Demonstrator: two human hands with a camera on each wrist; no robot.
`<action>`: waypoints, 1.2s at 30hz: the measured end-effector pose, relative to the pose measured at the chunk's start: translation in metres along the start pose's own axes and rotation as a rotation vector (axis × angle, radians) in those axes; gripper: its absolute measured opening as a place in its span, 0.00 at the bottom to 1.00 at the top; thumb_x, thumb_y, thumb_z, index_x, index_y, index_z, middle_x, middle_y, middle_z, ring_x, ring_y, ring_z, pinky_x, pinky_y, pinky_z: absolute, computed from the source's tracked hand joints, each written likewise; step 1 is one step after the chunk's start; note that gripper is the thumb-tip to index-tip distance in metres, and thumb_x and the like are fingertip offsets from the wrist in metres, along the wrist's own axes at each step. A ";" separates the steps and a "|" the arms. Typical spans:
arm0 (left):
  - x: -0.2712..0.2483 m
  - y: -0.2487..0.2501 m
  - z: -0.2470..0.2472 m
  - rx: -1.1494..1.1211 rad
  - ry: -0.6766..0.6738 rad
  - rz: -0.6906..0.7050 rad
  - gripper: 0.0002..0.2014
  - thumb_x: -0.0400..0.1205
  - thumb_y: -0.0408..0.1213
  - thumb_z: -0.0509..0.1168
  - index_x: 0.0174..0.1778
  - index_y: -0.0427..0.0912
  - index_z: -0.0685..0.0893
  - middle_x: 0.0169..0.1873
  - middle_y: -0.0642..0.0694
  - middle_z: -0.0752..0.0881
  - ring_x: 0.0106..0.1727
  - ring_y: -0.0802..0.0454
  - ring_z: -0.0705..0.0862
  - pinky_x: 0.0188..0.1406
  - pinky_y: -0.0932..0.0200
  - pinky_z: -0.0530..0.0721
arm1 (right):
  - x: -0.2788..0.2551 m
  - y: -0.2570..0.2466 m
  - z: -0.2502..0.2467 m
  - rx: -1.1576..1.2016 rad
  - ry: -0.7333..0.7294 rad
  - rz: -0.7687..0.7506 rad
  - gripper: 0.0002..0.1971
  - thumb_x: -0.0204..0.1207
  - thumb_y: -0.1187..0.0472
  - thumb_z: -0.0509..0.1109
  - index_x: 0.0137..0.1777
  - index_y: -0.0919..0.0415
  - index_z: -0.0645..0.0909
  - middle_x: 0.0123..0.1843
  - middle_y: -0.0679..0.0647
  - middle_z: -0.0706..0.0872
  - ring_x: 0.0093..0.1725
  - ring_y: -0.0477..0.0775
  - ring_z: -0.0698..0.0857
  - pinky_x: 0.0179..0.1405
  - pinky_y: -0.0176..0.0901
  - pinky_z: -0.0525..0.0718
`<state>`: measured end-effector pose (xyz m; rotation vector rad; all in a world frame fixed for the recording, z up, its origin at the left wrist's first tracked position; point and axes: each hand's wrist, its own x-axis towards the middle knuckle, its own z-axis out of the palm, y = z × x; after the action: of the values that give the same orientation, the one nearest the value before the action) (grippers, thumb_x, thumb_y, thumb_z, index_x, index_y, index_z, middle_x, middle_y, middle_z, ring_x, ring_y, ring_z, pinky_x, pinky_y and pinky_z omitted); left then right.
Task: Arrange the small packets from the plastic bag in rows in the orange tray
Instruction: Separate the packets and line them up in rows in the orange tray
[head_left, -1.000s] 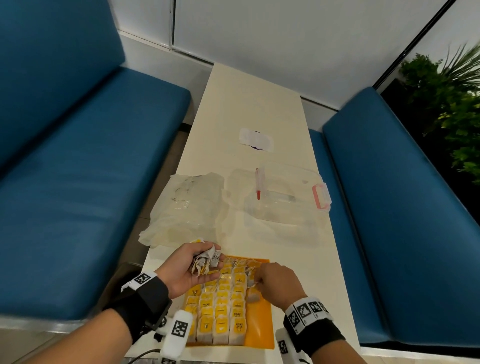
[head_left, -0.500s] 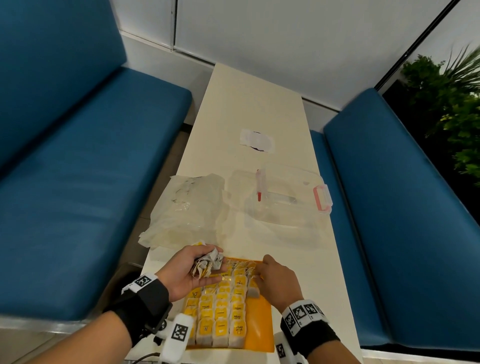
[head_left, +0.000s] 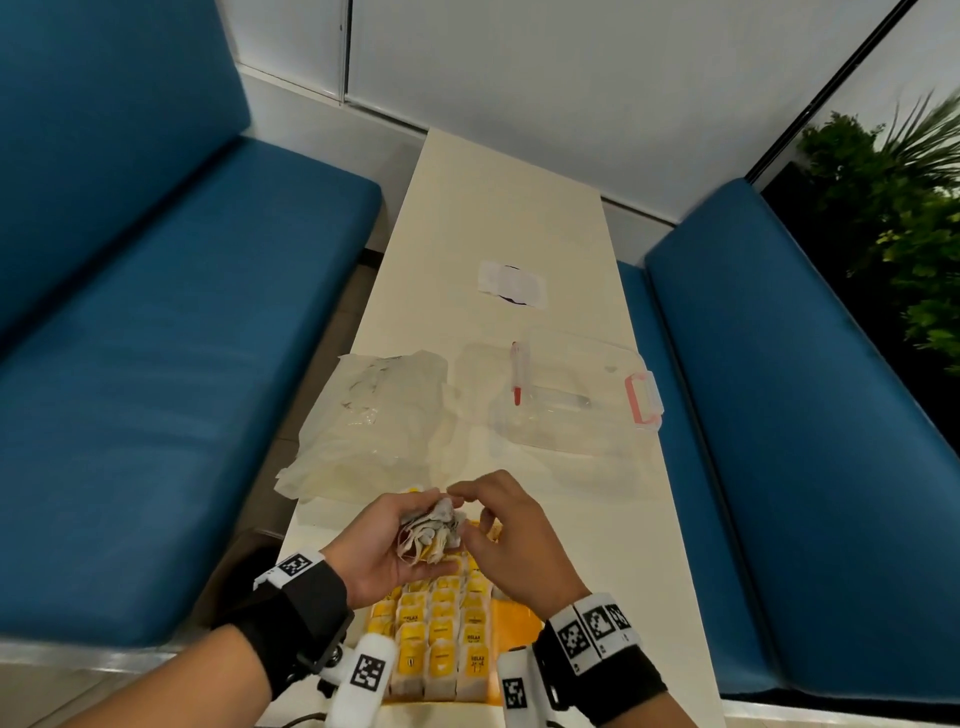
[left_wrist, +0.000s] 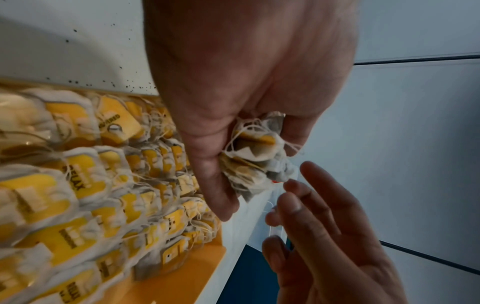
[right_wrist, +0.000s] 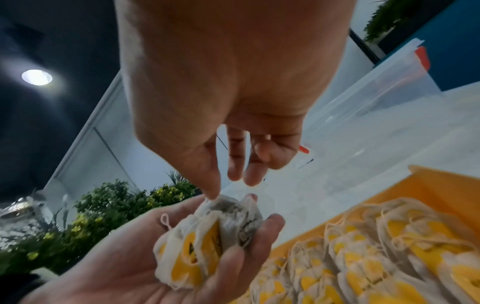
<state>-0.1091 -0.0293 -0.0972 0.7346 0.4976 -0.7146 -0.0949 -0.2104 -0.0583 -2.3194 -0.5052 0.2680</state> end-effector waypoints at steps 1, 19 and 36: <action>0.000 0.000 0.000 0.008 0.000 0.001 0.20 0.89 0.44 0.60 0.70 0.37 0.85 0.62 0.32 0.88 0.56 0.41 0.88 0.66 0.35 0.84 | 0.000 -0.001 0.001 -0.022 -0.019 -0.014 0.20 0.75 0.63 0.71 0.64 0.41 0.82 0.55 0.38 0.76 0.43 0.41 0.80 0.46 0.31 0.81; 0.000 0.003 -0.001 -0.051 0.023 -0.005 0.27 0.92 0.51 0.50 0.65 0.32 0.85 0.47 0.33 0.88 0.39 0.41 0.86 0.33 0.52 0.86 | 0.003 -0.011 0.008 -0.445 -0.088 -0.143 0.19 0.77 0.54 0.64 0.68 0.45 0.80 0.53 0.45 0.84 0.53 0.53 0.83 0.47 0.51 0.83; 0.001 0.000 0.003 -0.040 -0.004 -0.008 0.35 0.92 0.52 0.47 0.25 0.44 0.88 0.39 0.40 0.87 0.36 0.46 0.84 0.37 0.53 0.83 | 0.013 -0.027 0.011 -0.249 -0.096 0.232 0.14 0.76 0.56 0.66 0.58 0.50 0.87 0.50 0.43 0.90 0.51 0.46 0.87 0.51 0.45 0.86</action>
<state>-0.1081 -0.0323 -0.0959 0.6935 0.5097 -0.7115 -0.0945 -0.1802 -0.0473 -2.6220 -0.3296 0.4513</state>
